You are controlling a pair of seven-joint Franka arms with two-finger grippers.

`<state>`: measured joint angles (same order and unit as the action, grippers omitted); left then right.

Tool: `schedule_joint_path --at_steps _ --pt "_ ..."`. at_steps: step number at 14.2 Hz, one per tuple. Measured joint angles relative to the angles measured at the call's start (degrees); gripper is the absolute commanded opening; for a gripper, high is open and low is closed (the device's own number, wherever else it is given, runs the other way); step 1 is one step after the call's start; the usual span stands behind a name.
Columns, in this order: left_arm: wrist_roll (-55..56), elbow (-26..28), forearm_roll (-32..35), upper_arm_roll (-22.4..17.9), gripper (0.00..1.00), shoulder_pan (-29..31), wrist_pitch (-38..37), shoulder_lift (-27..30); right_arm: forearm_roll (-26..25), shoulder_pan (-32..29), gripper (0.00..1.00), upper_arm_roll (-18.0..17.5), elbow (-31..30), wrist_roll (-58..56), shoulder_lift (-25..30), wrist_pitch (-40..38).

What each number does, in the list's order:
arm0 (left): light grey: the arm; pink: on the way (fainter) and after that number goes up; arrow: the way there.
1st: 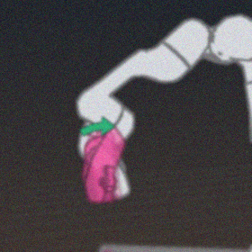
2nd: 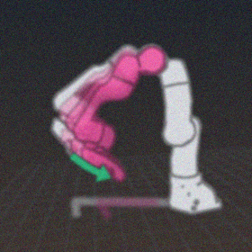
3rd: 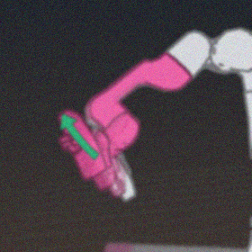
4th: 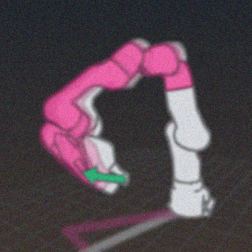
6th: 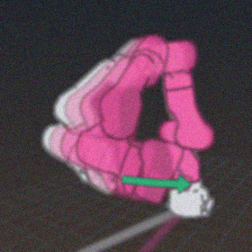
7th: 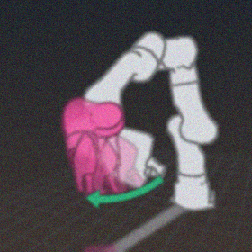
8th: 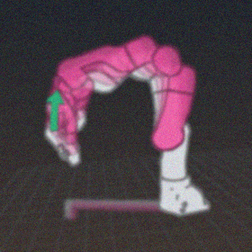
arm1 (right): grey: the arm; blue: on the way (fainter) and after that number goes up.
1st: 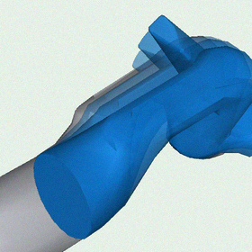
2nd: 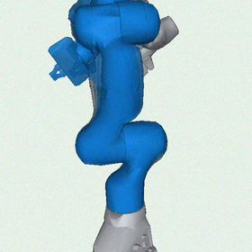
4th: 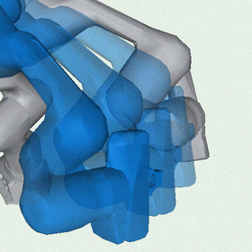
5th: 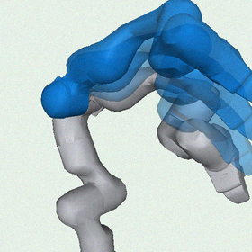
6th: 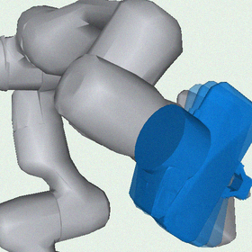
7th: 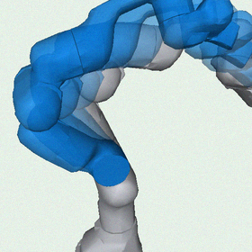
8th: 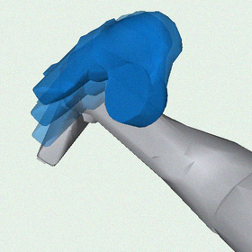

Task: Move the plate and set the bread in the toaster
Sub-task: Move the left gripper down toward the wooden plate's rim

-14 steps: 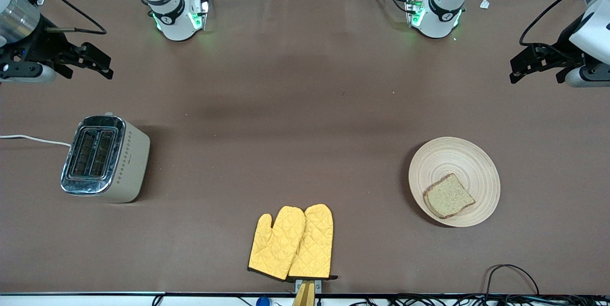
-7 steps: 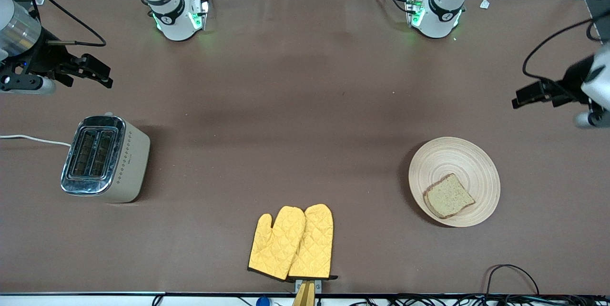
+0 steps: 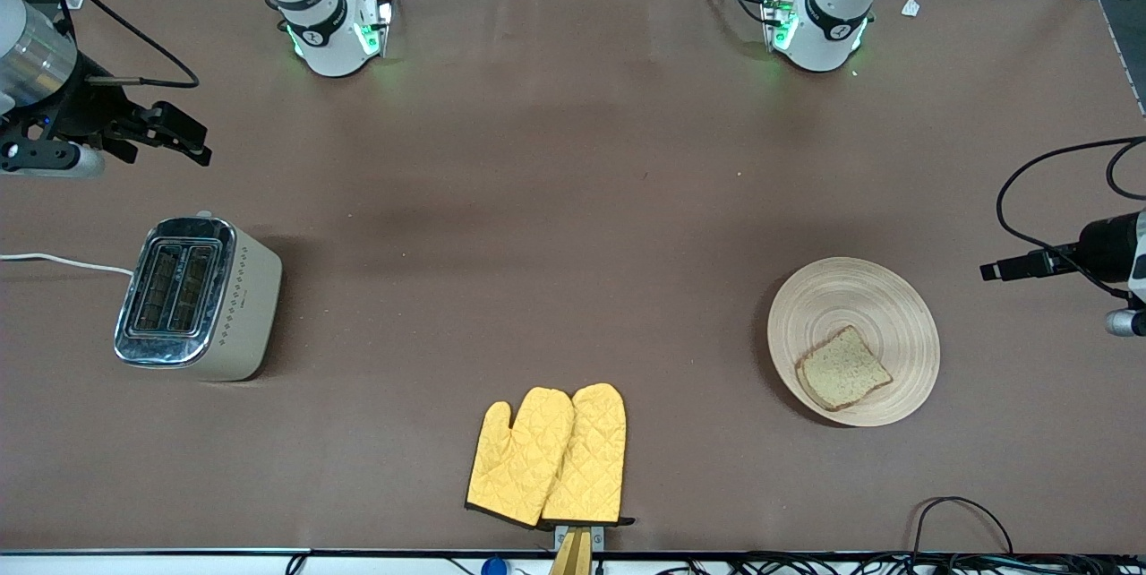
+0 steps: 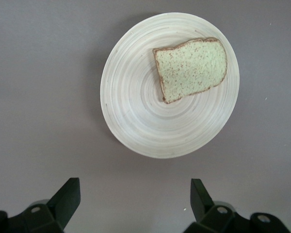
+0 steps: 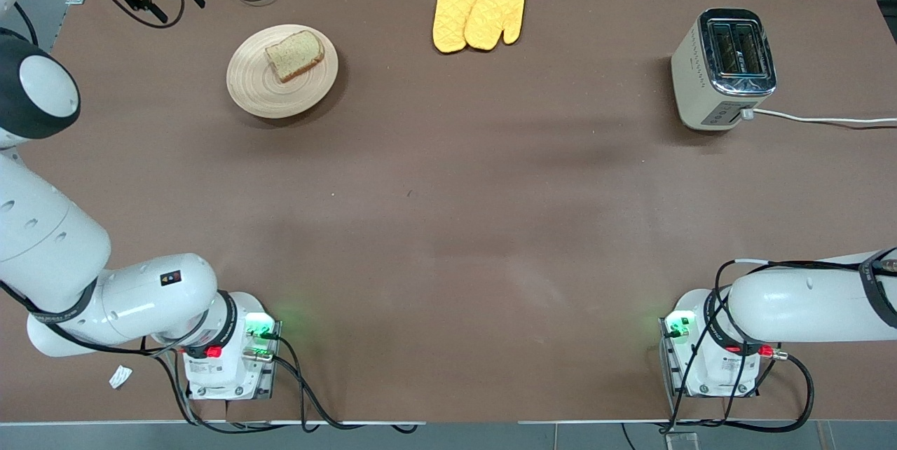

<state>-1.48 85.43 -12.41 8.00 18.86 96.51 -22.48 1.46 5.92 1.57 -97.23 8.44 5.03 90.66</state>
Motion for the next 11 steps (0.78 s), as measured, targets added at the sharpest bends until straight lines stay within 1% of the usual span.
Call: schedule_joint_path --at_steps 2,3,5,6,7,9,11 --pt "-3.38 0.34 -5.94 -0.03 0.98 2.99 0.75 -2.63 0.00 -0.06 1.00 0.07 -0.07 0.00 -0.09 0.35" --pt "-5.67 0.38 -8.70 -0.04 0.94 4.53 1.30 -4.12 0.00 -0.07 1.00 0.09 -0.09 0.00 -0.18 0.51" --pt "-9.53 0.42 -11.99 -0.04 0.89 6.59 3.61 -7.11 0.00 -0.08 1.00 0.09 -0.10 0.00 -0.43 0.98" --pt "-10.47 0.42 -12.61 -0.04 0.81 6.89 4.90 -8.50 0.00 -0.07 1.00 0.08 -0.10 0.00 -0.53 1.12" --pt "-10.73 0.42 -13.67 -0.03 0.79 6.92 6.02 -9.83 0.00 -0.07 1.00 0.08 -0.10 0.00 -0.62 1.17" --pt "-11.76 0.38 -18.46 -0.03 0.76 7.04 7.19 -12.43 0.00 -0.07 1.00 0.06 -0.11 0.00 -0.79 1.36" --pt "-15.80 0.30 -22.31 -0.04 0.76 7.61 7.53 -14.87 0.00 -0.04 1.00 0.01 -0.11 0.00 -0.97 1.54"
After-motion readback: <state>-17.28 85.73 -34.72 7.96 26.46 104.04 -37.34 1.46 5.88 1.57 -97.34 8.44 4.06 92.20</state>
